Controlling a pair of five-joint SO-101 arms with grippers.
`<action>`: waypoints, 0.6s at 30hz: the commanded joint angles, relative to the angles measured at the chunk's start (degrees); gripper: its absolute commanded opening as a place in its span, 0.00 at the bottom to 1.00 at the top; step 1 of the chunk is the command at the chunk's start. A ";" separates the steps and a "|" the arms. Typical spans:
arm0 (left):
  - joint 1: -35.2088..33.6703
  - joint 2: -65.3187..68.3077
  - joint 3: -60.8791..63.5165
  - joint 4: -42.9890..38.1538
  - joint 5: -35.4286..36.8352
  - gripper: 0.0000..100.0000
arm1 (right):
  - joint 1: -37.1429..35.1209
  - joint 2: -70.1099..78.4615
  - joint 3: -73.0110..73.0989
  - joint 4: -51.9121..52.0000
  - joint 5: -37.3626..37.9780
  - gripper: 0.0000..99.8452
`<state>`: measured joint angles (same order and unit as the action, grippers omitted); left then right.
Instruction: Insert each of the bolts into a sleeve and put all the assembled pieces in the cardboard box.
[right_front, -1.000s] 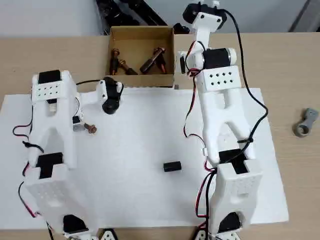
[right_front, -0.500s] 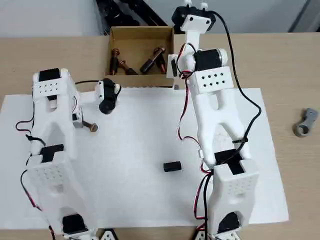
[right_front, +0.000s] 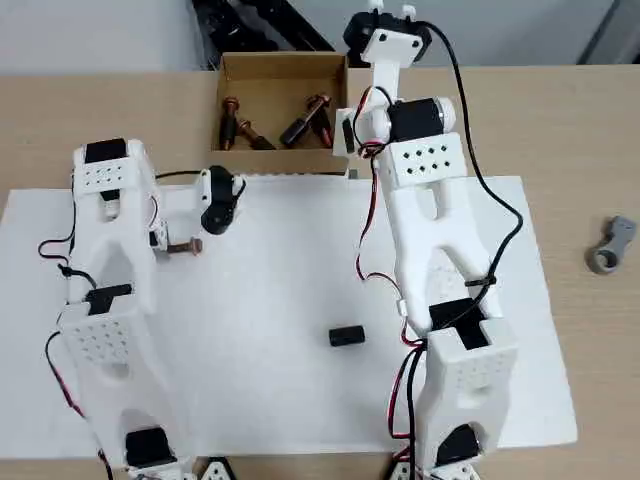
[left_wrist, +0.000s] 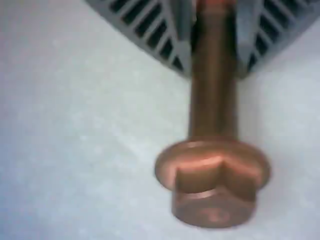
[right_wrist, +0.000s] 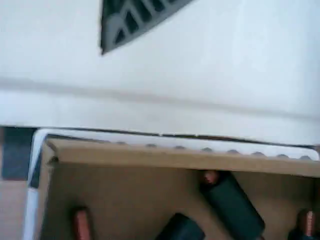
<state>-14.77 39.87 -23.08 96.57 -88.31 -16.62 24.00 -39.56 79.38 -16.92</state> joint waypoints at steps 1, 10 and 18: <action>0.70 0.44 0.22 3.87 -0.70 0.01 | -0.31 -3.47 -1.93 0.31 0.53 0.23; 0.18 0.35 -2.15 3.87 8.26 0.01 | -0.66 -4.09 -2.02 5.58 0.70 0.23; -0.35 0.35 -9.89 3.87 24.26 0.01 | -1.01 -6.37 -2.11 16.75 1.49 0.23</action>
<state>-14.77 41.01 -28.79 99.47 -70.81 -17.58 23.47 -39.56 94.86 -16.40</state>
